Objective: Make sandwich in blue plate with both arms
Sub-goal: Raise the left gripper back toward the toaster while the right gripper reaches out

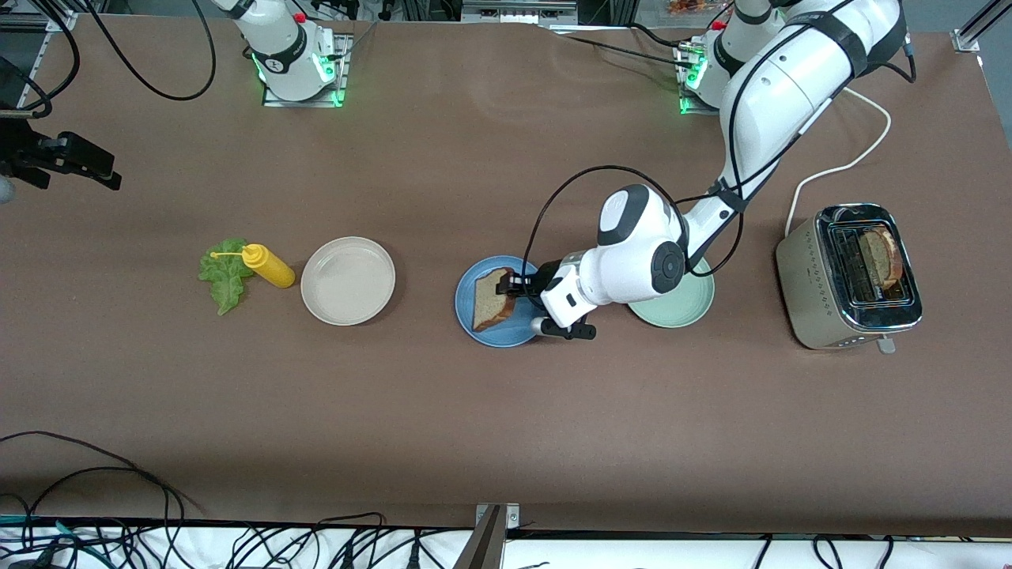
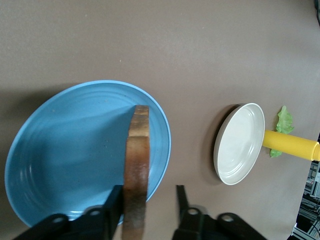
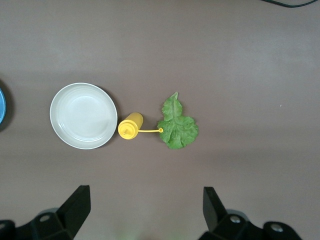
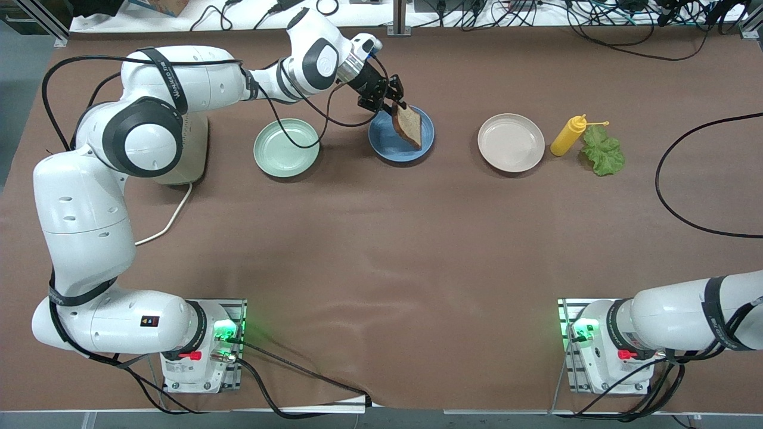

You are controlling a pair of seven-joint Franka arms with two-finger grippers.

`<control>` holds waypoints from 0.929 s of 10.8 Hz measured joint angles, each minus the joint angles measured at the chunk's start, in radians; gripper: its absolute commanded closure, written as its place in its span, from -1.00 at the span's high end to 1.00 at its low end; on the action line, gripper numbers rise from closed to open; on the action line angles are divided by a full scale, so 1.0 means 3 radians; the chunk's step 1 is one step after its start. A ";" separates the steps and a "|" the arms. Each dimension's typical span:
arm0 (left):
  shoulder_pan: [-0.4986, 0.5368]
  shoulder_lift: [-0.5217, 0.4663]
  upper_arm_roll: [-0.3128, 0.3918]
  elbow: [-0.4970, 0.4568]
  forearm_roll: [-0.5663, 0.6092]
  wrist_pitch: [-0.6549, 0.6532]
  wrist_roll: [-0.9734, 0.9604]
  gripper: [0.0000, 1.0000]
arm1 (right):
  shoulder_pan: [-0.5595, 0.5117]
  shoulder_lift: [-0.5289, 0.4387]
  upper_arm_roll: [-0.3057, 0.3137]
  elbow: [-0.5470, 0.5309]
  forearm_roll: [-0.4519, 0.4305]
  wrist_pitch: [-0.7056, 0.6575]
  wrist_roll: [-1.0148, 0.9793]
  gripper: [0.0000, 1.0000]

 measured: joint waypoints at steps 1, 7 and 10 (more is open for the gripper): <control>0.0000 -0.0029 0.0000 0.0003 0.0000 -0.0001 0.0004 1.00 | 0.0000 0.0000 0.0000 0.0000 0.0000 0.0000 0.0000 1.00; 0.0005 -0.0885 0.0374 0.0006 0.0001 -0.1269 0.0005 1.00 | 0.0000 0.0001 -0.0007 0.0006 0.0000 0.0000 0.0000 1.00; 0.0002 -0.1351 0.0694 0.0002 0.0088 -0.1798 0.0006 1.00 | 0.0000 0.0002 -0.0012 0.0008 0.0000 0.0010 0.0000 1.00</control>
